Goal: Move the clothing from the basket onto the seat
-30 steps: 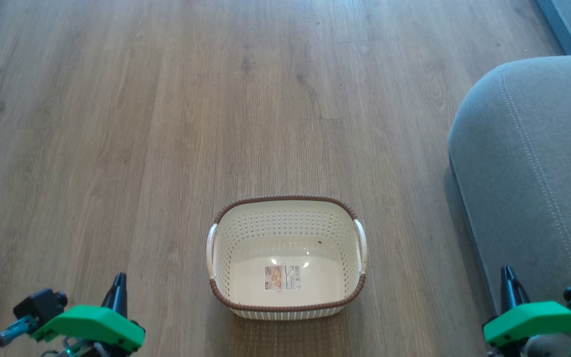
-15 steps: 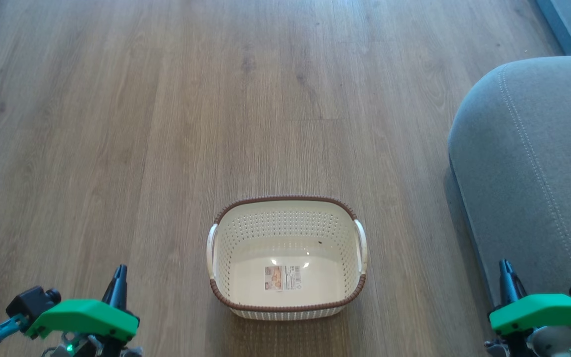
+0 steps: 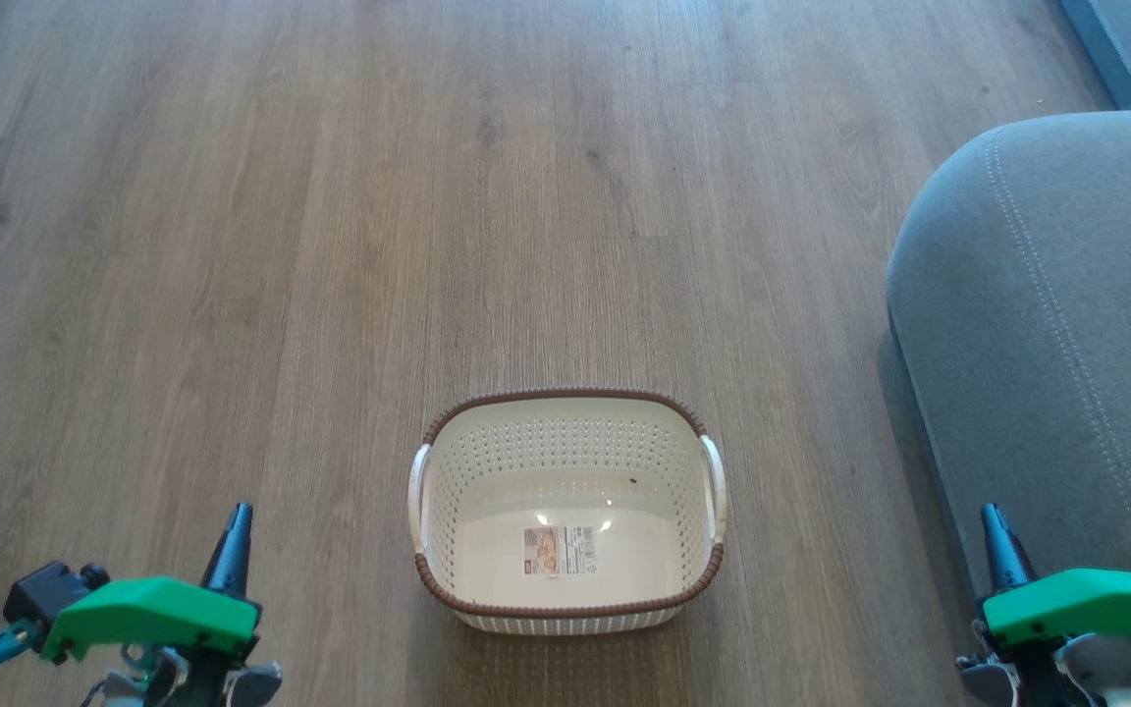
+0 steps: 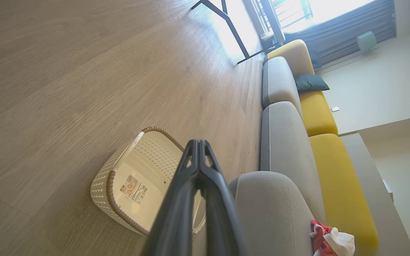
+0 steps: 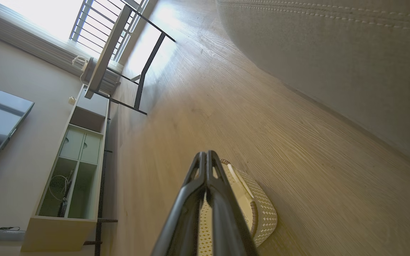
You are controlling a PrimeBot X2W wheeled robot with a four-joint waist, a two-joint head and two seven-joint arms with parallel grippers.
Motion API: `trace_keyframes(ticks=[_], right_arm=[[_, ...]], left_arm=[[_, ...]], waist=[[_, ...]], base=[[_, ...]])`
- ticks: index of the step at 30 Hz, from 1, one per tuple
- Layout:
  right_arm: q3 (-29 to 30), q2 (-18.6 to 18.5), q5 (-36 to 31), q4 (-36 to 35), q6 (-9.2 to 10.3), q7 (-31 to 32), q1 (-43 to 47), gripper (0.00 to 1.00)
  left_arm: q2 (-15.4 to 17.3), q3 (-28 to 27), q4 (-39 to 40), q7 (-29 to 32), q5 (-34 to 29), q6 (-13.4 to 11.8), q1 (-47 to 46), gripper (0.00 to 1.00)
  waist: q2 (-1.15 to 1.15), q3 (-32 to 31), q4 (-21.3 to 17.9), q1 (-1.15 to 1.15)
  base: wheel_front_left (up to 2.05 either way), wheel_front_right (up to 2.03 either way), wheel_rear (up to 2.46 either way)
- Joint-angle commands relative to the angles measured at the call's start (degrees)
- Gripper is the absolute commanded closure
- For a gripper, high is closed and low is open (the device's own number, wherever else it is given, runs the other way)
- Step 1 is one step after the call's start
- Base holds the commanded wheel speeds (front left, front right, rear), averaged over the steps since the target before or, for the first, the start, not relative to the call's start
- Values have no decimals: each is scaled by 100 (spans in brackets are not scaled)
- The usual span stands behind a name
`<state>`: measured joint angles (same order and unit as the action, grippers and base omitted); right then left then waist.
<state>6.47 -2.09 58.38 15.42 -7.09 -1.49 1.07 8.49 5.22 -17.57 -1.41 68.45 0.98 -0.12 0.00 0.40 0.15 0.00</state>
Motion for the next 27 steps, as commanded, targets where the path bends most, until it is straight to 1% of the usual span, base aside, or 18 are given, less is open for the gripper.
trace_keyframes(ticks=[1, 27], right_arm=[[-44, -53, 167, -171, -25, 50, -283, 100], [-16, -67, 1928, -154, -33, 461, -526, 100]], left_arm=[[27, -220, 199, 37, 124, 46, -323, 100], [-294, -745, 282, 451, 1355, 377, -479, 100]], waist=[[0, -1, 0, 0], [0, -12, -8, 0]], base=[[0, 0, 0], [0, 0, 0]])
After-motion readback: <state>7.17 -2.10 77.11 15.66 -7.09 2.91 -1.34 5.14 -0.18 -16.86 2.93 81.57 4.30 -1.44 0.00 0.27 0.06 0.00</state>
